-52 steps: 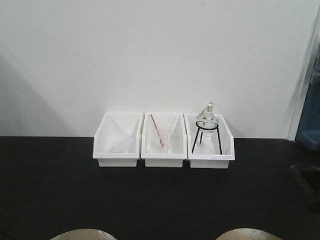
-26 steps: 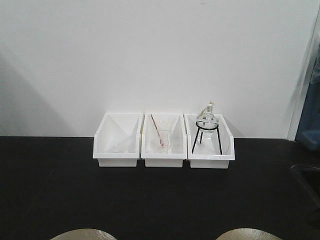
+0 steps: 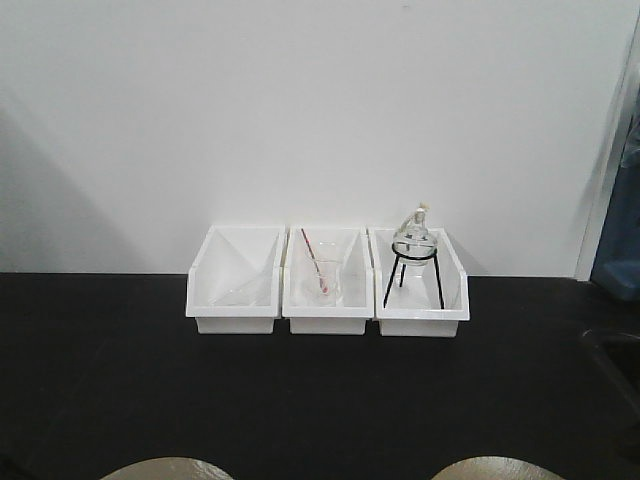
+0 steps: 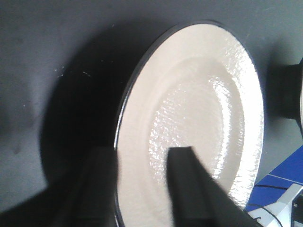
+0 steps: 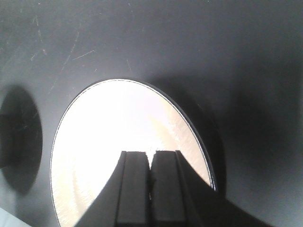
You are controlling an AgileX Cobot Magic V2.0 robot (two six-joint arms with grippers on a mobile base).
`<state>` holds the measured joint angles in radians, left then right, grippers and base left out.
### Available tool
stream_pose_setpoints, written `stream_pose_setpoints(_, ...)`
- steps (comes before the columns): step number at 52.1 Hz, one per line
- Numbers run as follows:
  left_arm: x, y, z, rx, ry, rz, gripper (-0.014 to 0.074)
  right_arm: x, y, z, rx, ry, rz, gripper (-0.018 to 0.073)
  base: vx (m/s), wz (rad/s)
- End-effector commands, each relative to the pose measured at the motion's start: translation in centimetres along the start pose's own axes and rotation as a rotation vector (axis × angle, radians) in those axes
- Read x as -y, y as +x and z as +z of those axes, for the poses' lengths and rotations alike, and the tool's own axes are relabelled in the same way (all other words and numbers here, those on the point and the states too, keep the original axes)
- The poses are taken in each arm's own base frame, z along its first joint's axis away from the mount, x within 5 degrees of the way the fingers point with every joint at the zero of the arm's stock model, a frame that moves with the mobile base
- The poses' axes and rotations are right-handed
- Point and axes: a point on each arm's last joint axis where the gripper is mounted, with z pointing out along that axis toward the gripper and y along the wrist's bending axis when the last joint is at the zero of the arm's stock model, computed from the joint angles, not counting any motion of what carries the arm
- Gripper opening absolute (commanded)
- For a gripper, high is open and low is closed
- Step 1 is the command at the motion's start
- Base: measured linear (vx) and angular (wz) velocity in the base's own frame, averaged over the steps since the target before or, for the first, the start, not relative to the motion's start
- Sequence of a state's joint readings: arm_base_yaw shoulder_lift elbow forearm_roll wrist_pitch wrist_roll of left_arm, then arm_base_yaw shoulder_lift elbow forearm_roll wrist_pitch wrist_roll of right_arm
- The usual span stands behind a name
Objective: Arrange circular plates on left workspace
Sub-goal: 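Grasp the tan plate rim with the left gripper and lift it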
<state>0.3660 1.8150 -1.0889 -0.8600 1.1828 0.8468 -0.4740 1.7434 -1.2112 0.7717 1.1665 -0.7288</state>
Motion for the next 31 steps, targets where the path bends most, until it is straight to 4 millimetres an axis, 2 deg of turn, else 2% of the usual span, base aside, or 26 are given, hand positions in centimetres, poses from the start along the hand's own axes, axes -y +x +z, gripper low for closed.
stream_pose_setpoints(1, 1.5, -0.7, -0.8, 0.039, 0.042, 0.031, 0.053, -1.3, -0.8, -1.6, 0.079, -0.008, -0.036, 0.0139, 0.0, 0.0)
stream_pose_setpoints(8, 1.0, -0.7, 0.5, -0.008, 0.054, 0.02, 0.06, -1.1, -0.7, -1.6, 0.071, 0.015, -0.045, 0.02, 0.0, 0.0)
stream_pose_setpoints(11, 0.8, -0.7, 1.1, -0.028, 0.064, 0.014, 0.06, -1.0, -0.7, -1.6, 0.066, 0.018, -0.043, 0.0249, 0.0, 0.0)
stream_pose_setpoints(23, 0.2, -0.7, 2.1, -0.054, 0.076, -0.004, 0.0585, -0.5, -0.7, -1.3, 0.059, 0.053, 0.005, 0.0556, 0.0, 0.0)
stream_pose_setpoints(27, 0.1, -0.7, 2.3, -0.061, 0.083, -0.011, 0.0585, -0.5, -0.8, -1.4, 0.062, 0.054, 0.005, 0.0622, 0.0, 0.0)
stream_pose_setpoints(31, -0.1, -0.7, 2.6, -0.059, 0.105, -0.029, 0.0582, -0.4, -0.8, -1.4, 0.069, 0.056, 0.006, 0.0636, 0.0, 0.0)
